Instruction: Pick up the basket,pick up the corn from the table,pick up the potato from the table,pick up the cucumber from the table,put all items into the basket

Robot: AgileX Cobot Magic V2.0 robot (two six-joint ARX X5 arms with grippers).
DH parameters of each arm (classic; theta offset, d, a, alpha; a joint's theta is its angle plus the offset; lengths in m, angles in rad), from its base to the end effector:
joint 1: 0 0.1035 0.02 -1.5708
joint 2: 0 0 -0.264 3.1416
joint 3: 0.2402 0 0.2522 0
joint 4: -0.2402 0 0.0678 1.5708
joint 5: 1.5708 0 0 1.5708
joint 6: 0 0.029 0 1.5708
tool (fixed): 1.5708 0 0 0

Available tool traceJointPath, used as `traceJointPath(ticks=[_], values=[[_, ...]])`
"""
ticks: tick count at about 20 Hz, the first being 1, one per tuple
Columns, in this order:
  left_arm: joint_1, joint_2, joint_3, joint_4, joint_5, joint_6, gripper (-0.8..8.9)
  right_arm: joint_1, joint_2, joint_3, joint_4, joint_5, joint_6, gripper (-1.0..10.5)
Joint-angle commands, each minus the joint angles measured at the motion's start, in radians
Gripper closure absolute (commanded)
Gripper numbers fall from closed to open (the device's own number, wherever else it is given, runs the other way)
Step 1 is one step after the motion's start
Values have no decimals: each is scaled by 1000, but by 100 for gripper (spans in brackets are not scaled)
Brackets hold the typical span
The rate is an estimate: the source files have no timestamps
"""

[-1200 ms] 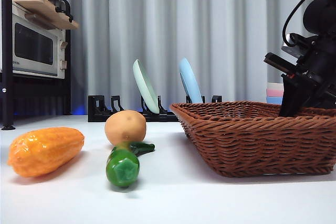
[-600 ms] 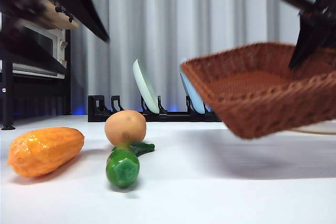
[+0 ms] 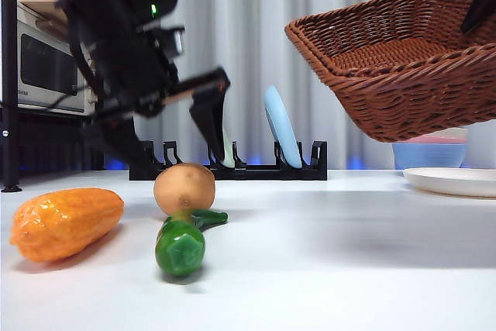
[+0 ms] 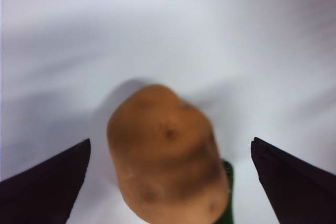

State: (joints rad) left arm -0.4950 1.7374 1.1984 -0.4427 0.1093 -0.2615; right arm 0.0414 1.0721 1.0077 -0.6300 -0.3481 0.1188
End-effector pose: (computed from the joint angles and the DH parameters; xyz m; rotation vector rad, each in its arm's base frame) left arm 0.3140 -0.1731 0.2093 -0.0426 1.0395 -0.4216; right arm 0.2145 0.0188 0.3186 0.2194 0.7126 0.3325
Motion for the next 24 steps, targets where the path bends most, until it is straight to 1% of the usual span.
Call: traceJointPath(ticks=[1,2,3,4,6,7,10,13,16,18,21,22,24], values=[[-4,47,-1,11,-2,4,220,-3,-8,11,14,-9,3,963],[-4,58,-1,12,-2,4,221,-3,-8,11,13,-9,3,963],[-4,58,-1,13,-2,10,260,-3,-8,11,12,-9,3,963],[-10,58,-1,21,-2,28,387,-3,-8,11,12,-9,3,963],[-16,58,-1,32,0,57,749,-3,-8,11,12,-9,3,963],[-16,58,-1,33,-2,68,821,-3,-8,11,12,-9,3,963],[-27,48,2,40,0,82,821,-3,-8,11,13,-8,3,963],[-27,-32,2,18,-2,83,821,-2,4,11,23,-9,5,963],[-31,-209,2,-13,0,81,821,-1,42,11,39,-13,23,963],[-51,-345,2,-16,3,64,821,5,76,11,48,-16,30,963],[-126,-494,2,50,3,36,821,34,138,11,88,-20,60,963],[-161,-519,2,83,3,19,821,47,158,11,100,-20,76,963],[-239,-527,2,145,1,17,821,75,190,11,111,-20,105,962]])
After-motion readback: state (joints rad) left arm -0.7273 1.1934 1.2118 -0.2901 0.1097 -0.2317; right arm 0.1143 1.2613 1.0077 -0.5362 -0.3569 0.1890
